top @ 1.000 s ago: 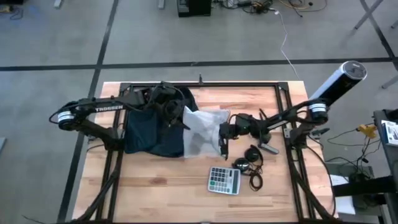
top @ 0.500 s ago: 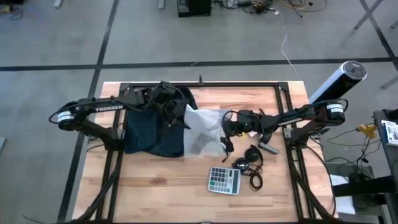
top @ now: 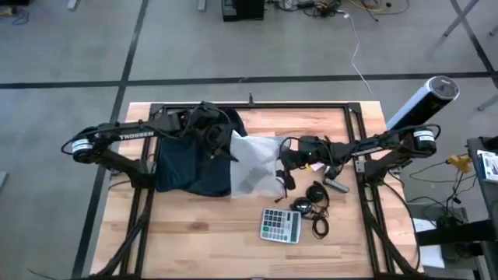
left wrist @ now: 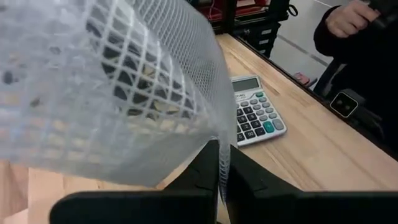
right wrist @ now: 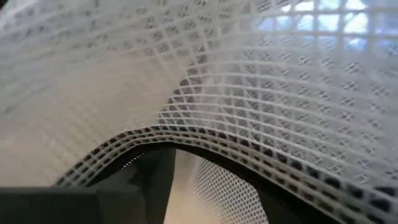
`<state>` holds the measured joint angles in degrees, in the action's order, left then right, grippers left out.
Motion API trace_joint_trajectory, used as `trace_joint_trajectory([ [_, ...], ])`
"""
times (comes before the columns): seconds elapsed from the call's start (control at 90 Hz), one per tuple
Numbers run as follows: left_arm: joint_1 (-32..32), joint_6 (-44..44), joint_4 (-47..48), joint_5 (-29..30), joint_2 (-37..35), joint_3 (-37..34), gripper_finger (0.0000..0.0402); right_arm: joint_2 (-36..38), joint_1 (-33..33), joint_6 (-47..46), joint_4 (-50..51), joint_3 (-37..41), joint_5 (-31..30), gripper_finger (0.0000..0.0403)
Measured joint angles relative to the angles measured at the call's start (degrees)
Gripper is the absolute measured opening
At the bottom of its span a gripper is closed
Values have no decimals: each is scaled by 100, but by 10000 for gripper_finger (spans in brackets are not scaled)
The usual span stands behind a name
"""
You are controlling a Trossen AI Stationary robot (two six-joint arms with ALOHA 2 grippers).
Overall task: Unpack backpack
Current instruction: Remove the black paper from the white zipper pouch
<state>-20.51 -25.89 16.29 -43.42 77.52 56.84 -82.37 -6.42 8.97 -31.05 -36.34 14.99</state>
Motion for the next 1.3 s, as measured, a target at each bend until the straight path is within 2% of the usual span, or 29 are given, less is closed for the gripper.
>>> trace_joint_trajectory([
  [0.189, 0, 0, 64, 192, -10, 0, 0, -11, 44, -196, -48, 1, 2, 20],
  [0.322, -93, -2, 234, 347, -87, 0, 0, 305, 52, -196, 872, 1, -22, 9],
  [0.411, -120, -2, 289, 347, -155, 0, 0, 630, 52, -196, 1507, 1, -298, 2],
  [0.678, -146, -63, 332, 347, -184, 0, 0, 1253, 52, -210, 2374, 3, -481, 0],
  [0.811, -146, -63, 325, 345, -184, 0, 0, 1159, 52, -359, 1773, 76, -490, 0],
  [0.967, -144, -63, 331, 345, -184, 0, 0, 729, 52, -474, 1430, 101, -105, 7],
  [1.111, -146, -20, 444, 343, -186, 0, 0, 531, 52, -769, 1442, 105, -77, 47],
  [1.3, -146, -44, 466, 343, -186, 0, 0, 564, 52, -900, 1443, 105, 305, 140],
])
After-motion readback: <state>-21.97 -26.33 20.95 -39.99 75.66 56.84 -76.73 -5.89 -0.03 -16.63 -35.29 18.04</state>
